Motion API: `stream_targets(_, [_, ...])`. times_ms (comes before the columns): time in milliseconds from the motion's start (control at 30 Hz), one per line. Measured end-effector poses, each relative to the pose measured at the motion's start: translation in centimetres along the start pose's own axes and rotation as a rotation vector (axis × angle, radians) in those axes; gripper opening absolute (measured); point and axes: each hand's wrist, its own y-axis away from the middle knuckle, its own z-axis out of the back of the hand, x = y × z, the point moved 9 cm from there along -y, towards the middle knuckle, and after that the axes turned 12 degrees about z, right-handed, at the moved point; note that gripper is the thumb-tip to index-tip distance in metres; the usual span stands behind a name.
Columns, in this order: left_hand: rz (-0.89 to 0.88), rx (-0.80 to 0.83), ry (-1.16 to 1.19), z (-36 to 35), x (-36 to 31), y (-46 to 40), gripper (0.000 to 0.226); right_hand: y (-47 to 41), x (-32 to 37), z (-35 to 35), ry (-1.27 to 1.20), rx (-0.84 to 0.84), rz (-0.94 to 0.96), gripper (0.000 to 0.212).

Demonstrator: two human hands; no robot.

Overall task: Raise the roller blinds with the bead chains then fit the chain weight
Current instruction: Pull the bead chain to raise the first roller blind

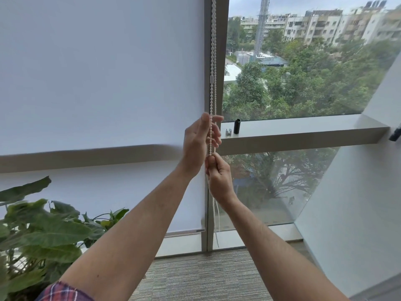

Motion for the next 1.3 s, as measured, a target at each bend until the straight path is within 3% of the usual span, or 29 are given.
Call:
stream_targets(100, [-0.061, 0.001, 0.045, -1.3, -1.7, -0.1, 0.041, 1.3, -1.2, 0.1, 0.029, 0.010, -0.006, 0.039])
stream_targets(367, [0.040, -0.078, 0.088, -1.2, 2.1, 0.8, 0.044, 5.0, -5.0, 0.5, 0.074, 0.095, -0.117, 0.041])
stream_targets(667, [0.097, -0.139, 0.087, 0.3, 5.2, 2.5, 0.044, 7.1, -6.8, -0.6, -0.064, 0.279, -0.304, 0.037])
stream_targets(767, [0.088, -0.142, 0.074, 0.5, 5.1, 2.6, 0.043, 5.1, -6.5, 0.6, -0.039, 0.258, -0.340, 0.053])
stream_targets(867, [0.093, -0.142, 0.048, 0.8, 5.9, 2.7, 0.043, 1.6, -4.4, 1.9, -0.094, 0.133, -0.279, 0.064])
stream_targets(967, [0.124, -0.126, 0.055, 1.0, 7.8, 3.7, 0.045, -1.5, -1.2, 2.4, -0.168, 0.038, -0.185, 0.054])
stream_targets(1167, [0.225, -0.107, 0.060, 0.7, 10.8, 5.1, 0.054, -5.0, 5.1, -0.4, -0.338, 0.103, -0.039, 0.047])
stream_targets(1300, [0.254, -0.120, 0.070, 0.7, 11.4, 5.3, 0.050, -5.4, 5.3, -0.5, -0.300, -0.009, -0.014, 0.040])
